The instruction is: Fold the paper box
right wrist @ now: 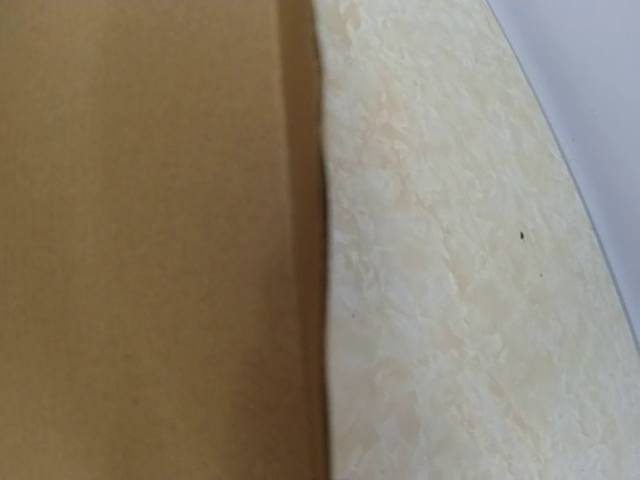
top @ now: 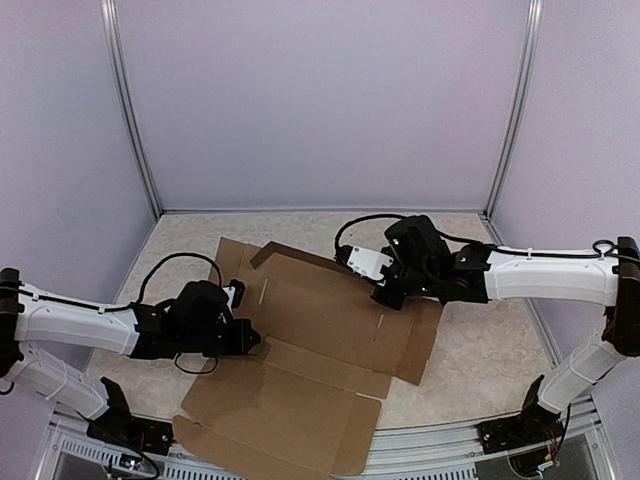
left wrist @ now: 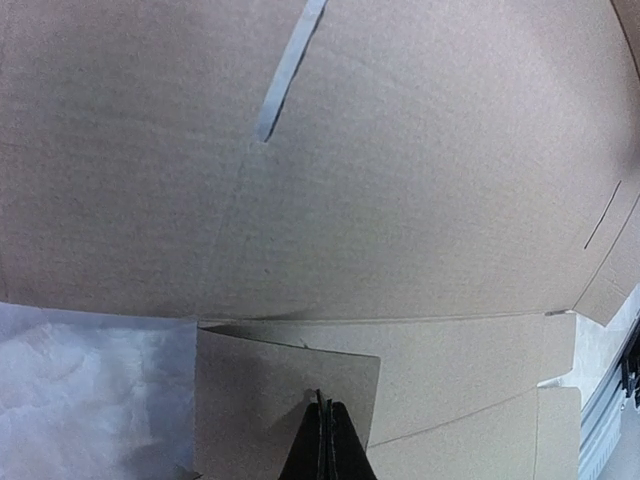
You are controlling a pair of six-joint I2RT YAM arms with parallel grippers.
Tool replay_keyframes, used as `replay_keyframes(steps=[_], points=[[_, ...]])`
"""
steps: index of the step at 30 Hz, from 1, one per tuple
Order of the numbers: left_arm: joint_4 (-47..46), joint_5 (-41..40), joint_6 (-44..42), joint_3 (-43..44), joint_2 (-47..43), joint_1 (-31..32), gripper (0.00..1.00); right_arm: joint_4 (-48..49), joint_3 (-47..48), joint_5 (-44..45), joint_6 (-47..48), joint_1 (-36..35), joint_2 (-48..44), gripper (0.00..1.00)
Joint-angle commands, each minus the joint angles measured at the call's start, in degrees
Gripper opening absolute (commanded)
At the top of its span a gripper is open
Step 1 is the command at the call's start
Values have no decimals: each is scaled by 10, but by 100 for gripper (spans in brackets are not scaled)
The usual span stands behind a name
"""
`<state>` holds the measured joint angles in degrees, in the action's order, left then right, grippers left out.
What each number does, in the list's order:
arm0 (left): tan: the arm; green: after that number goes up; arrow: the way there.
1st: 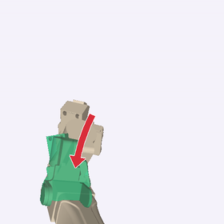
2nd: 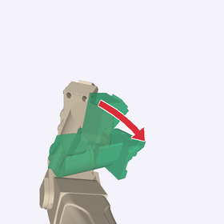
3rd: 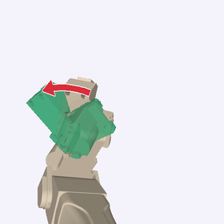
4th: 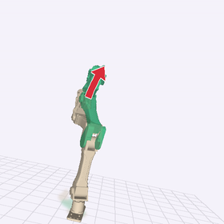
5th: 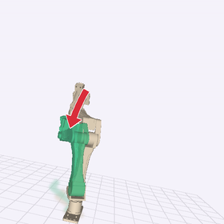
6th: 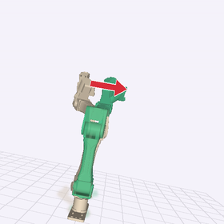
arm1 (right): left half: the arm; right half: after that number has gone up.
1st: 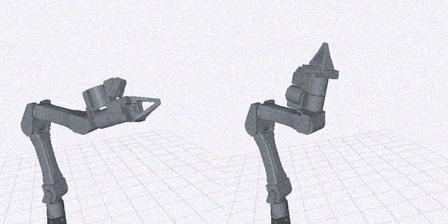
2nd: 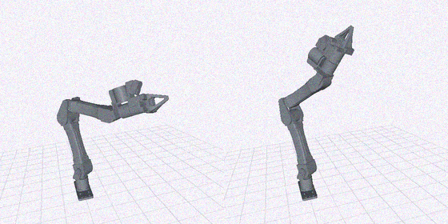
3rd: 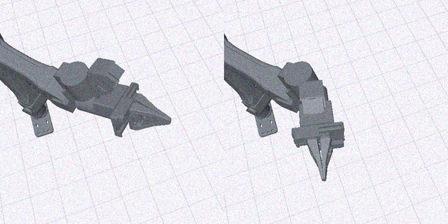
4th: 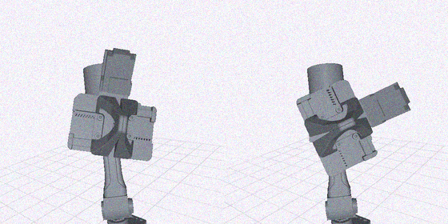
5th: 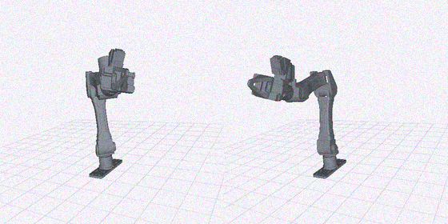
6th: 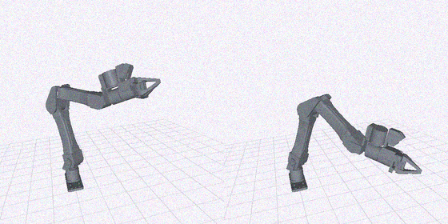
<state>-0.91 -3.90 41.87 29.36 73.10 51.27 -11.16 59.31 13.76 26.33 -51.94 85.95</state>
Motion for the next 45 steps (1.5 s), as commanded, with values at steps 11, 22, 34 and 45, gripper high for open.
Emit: replay_keyframes(steps=[11,22,34,45], points=[[-88,-13,7,10,117,23,0,22,-17,16,-14,4,-14,0],[-96,11,-29,23,98,8,0,37,-39,30,64,-6,-26,0],[58,2,-89,34,-86,-85,1,159,-76,56,228,-10,-15,0],[175,-55,-129,49,-260,-163,6,336,-135,84,380,-41,9,0]])
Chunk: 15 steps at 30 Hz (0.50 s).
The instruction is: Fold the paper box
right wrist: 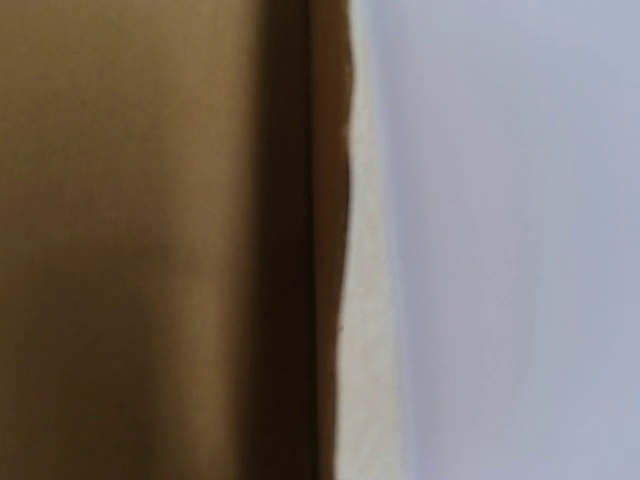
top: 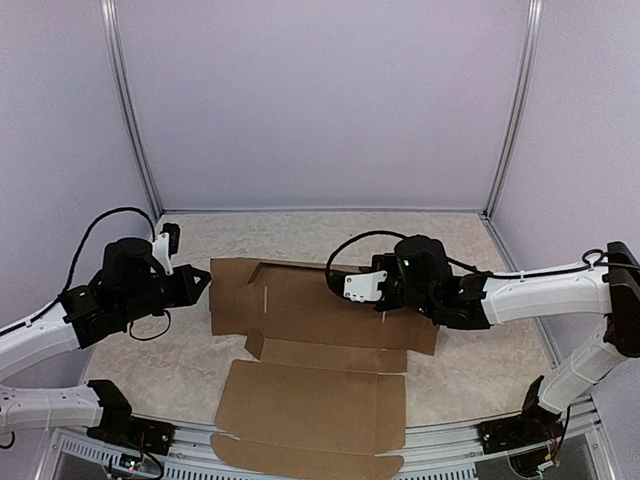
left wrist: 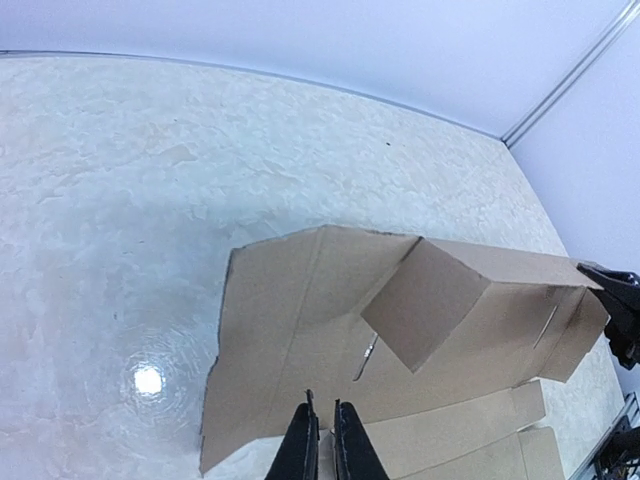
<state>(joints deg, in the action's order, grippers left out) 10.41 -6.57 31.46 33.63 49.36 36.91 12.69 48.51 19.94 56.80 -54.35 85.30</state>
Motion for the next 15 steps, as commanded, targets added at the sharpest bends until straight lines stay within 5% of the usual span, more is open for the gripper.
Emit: replay_keyframes(steps=[1,11,15], points=[[61,-34,-27,3,-35,-24,6,121,-34,28,88,-20,17,0],[41,-122,-18,-68,-122,-58,0,311,-129,70,174,-61,21,0],[-21,-80,-10,-105,-123,-91,0,351,-154,82,183,-78,25,0]])
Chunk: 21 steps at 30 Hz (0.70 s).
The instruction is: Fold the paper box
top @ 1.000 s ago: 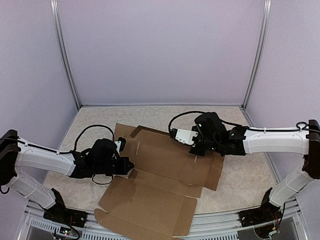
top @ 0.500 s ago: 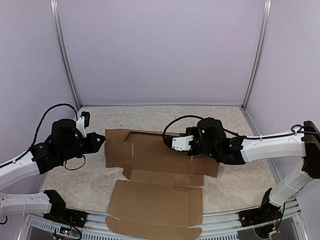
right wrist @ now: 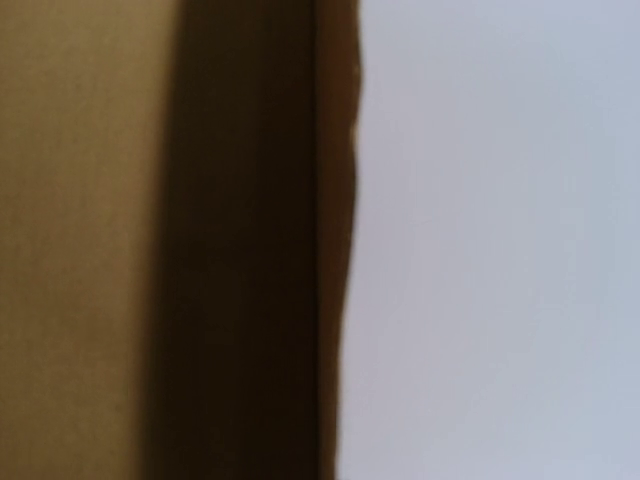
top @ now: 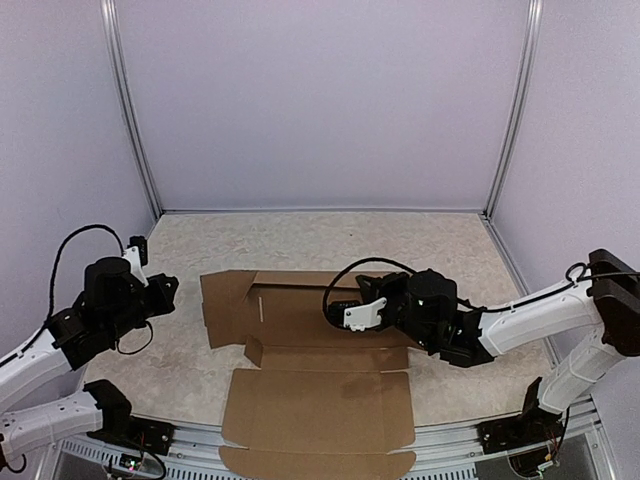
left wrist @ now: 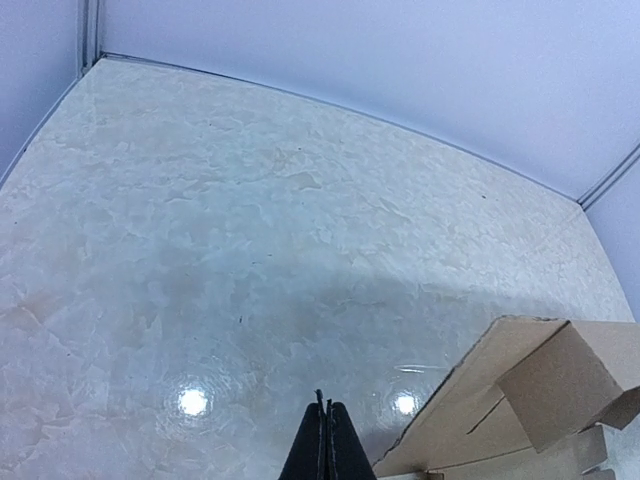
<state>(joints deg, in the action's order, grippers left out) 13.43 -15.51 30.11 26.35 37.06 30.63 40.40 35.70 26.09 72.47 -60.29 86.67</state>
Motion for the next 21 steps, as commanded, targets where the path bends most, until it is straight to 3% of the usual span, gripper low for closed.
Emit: replay_keyframes(steps=[1,14,21], points=[[-65,19,4,-40,4,-35,0,81,-31,24,29,-22,12,0],[-283,243,-11,-74,166,-79,0,143,-59,63,55,-56,-2,0],[-327,326,-20,-84,219,-68,0,140,-59,75,43,-60,3,0]])
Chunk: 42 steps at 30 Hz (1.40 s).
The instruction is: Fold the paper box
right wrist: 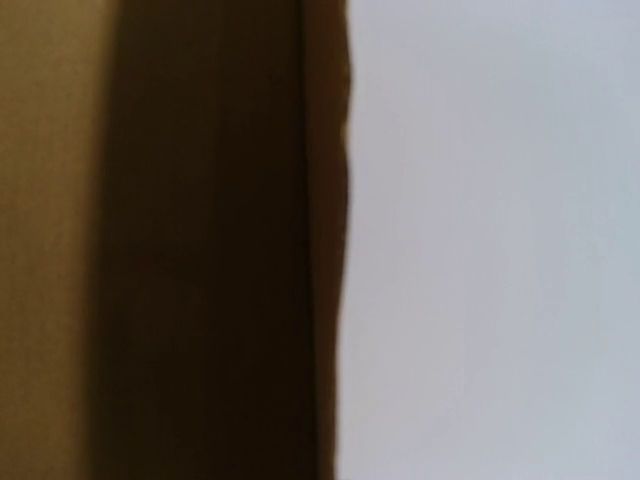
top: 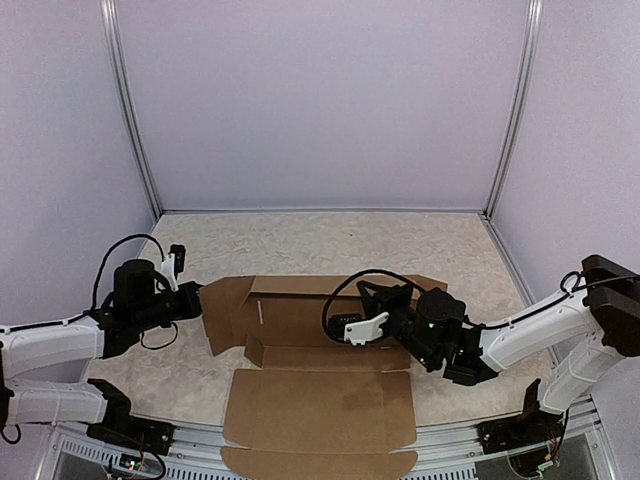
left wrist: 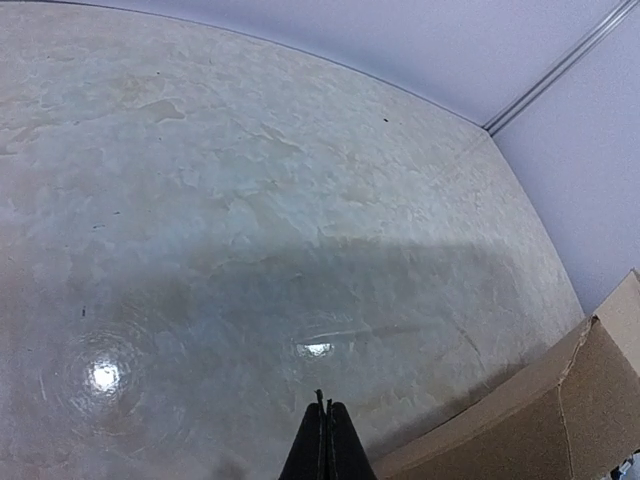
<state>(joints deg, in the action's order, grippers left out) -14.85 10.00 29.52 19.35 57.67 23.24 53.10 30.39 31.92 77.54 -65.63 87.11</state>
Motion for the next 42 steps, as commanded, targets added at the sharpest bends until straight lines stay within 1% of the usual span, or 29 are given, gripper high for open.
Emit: replay_keyframes(steps=[1,6,9,19,27,32,34,38,42], points=[[-43,72,-13,-16,13,10,0,13,-5,22,-8,-9,-1,0],[-51,35,-10,-38,-15,52,0,18,-3,37,-9,-17,8,0],[-70,28,3,-48,-27,75,0,40,-8,49,-4,-28,20,0],[-94,-26,13,-63,-31,176,0,70,-17,95,-12,-59,48,0],[-93,-61,15,-71,-31,210,0,67,-13,128,-16,-86,65,0],[-66,-86,13,-65,-36,233,0,69,-7,144,-14,-89,86,0],[-46,-107,11,-65,-45,250,6,57,-2,143,-21,-89,89,0],[1,-145,5,-65,-63,275,14,25,5,140,-30,-89,93,0],[30,-164,2,-68,-84,286,18,-1,9,138,-39,-90,88,0]])
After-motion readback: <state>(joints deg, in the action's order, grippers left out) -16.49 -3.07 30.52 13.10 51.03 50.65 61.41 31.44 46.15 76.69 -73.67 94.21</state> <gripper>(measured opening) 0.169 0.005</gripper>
